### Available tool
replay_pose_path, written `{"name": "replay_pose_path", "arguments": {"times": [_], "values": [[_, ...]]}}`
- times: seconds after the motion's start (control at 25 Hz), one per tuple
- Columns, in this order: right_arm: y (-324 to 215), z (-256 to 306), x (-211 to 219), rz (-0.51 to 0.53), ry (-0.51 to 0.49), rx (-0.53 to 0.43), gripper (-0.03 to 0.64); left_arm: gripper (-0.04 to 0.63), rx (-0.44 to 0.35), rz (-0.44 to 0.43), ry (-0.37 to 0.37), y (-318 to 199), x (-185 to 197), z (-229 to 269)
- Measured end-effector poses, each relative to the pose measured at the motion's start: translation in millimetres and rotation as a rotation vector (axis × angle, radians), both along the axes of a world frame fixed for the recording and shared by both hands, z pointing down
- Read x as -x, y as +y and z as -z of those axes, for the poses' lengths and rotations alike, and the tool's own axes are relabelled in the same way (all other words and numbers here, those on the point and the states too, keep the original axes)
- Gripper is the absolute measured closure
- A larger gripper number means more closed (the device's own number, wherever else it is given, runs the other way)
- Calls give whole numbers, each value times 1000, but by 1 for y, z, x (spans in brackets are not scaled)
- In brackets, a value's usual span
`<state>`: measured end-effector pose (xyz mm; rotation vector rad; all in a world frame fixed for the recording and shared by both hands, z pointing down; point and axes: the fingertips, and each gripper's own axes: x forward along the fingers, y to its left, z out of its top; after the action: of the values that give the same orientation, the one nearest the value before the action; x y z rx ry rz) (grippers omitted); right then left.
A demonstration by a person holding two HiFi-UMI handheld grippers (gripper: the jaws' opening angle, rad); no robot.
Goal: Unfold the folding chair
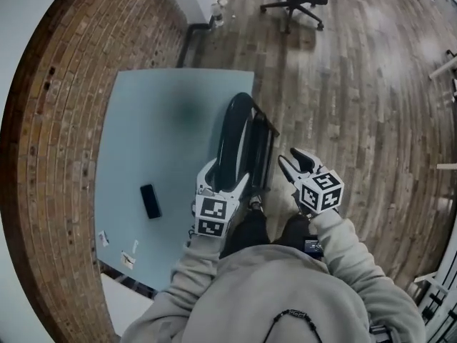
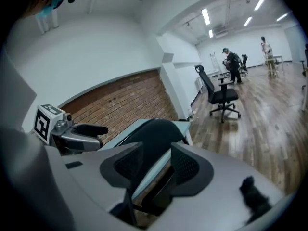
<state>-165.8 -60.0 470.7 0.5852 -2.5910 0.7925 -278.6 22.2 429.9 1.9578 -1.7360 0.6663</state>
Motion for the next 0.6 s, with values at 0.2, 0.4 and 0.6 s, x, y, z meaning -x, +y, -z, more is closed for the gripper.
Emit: {"name": "replay_pose_path", "arguments": {"times": [0.2, 0.4, 0.6], "values": [[28, -106, 64, 45, 34, 186, 375, 222, 92, 39, 43, 22, 32, -52], [54, -223, 92, 60, 285, 325, 341, 222, 180, 83, 128, 37, 49, -86], [57, -279, 113, 25, 426, 426, 333, 229, 214, 118, 336, 34, 33, -109]]}}
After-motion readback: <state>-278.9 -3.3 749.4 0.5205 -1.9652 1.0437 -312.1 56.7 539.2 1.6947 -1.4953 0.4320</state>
